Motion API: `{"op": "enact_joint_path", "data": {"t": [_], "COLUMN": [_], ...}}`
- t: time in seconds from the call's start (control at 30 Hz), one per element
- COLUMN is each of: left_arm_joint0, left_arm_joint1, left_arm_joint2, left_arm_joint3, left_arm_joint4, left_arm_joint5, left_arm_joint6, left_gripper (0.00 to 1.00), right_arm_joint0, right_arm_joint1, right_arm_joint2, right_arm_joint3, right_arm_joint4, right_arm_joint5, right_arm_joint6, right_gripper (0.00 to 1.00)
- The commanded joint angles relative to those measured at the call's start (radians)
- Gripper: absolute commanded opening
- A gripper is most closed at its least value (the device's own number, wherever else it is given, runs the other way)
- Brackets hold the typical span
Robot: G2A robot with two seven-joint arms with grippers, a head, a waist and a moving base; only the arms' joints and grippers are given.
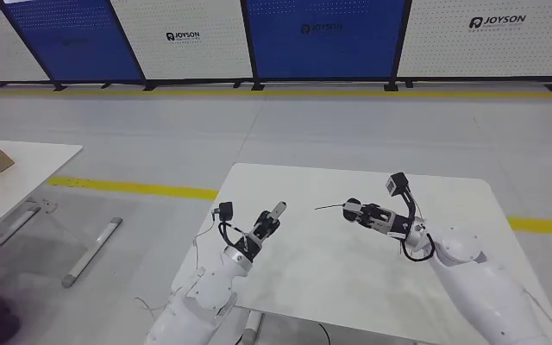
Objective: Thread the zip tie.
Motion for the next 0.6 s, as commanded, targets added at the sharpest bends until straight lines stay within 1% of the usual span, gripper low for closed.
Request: {"op": "enact_joint_path", "data": {"t": [0.0,0.07,0.1,0.17,0.2,0.33,0.37,0.43,0.47,0.57], "left_arm_joint0": [0.000,0.000,-0.001,-0.016,-0.021,-0.041,-0.046,-0.053,-0.057,-0.057], "left_arm_joint1": [0.000,0.000,0.000,0.001,0.002,0.002,0.002,0.002,0.000,0.000], "left_arm_joint2": [0.000,0.000,0.005,0.025,0.029,0.054,0.057,0.058,0.055,0.055], "left_arm_joint3": [0.000,0.000,0.000,0.010,0.016,0.022,0.023,0.028,0.031,0.031], "left_arm_joint4": [0.000,0.000,-0.007,-0.035,-0.052,-0.149,-0.170,-0.184,-0.182,-0.182], "left_arm_joint5": [0.000,0.000,0.000,-0.011,-0.015,-0.039,-0.041,-0.042,-0.021,-0.021], "left_arm_joint6": [-0.001,-0.001,-0.012,-0.111,-0.151,-0.279,-0.301,-0.299,-0.257,-0.257], "left_gripper": [1.00,1.00,1.00,1.00,1.00,1.00,1.00,1.00,1.00,1.00], "right_arm_joint0": [0.000,0.000,-0.003,-0.015,-0.015,-0.003,0.001,0.011,0.017,0.017], "right_arm_joint1": [0.000,0.000,0.000,-0.004,-0.006,-0.028,-0.034,-0.046,-0.052,-0.052], "right_arm_joint2": [0.000,0.000,0.000,0.000,-0.002,-0.019,-0.025,-0.034,-0.039,-0.039], "right_arm_joint3": [0.000,0.000,-0.002,-0.017,-0.018,-0.012,-0.008,0.011,0.025,0.025], "right_arm_joint4": [0.000,0.000,0.000,0.006,0.001,0.001,-0.001,-0.008,-0.011,-0.011], "right_arm_joint5": [0.000,0.000,0.001,0.000,0.000,0.000,0.000,0.000,0.000,0.000], "right_arm_joint6": [0.000,0.000,-0.004,-0.013,-0.012,-0.005,-0.005,-0.013,-0.018,-0.018], "right_gripper": [0.00,0.00,0.00,0.00,0.00,0.00,0.00,0.00,0.00,0.00]}}
